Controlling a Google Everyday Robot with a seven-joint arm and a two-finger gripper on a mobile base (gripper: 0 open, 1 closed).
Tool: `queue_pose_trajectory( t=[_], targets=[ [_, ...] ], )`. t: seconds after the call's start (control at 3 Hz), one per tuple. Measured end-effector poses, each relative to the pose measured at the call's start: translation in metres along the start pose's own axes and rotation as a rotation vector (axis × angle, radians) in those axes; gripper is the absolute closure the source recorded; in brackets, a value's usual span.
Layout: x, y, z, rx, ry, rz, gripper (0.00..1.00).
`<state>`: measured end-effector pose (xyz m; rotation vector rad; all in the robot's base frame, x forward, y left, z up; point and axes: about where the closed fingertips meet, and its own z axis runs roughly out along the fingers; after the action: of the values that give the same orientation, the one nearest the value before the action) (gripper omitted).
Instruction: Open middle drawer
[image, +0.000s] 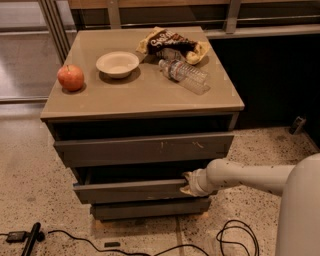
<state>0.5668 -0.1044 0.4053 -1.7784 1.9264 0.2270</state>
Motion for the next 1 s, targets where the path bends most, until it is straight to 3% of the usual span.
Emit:
queue_pose_trajectory(
  t=[0.33,0.67,1.0],
  targets=[
    [-0.003,-0.003,-0.006,0.0,0.0,0.0,0.94],
    [-0.004,-0.003,-0.008,0.0,0.0,0.0,1.0],
    [0.0,0.009,-0.014,0.006,0.004,0.009,1.0]
  ],
)
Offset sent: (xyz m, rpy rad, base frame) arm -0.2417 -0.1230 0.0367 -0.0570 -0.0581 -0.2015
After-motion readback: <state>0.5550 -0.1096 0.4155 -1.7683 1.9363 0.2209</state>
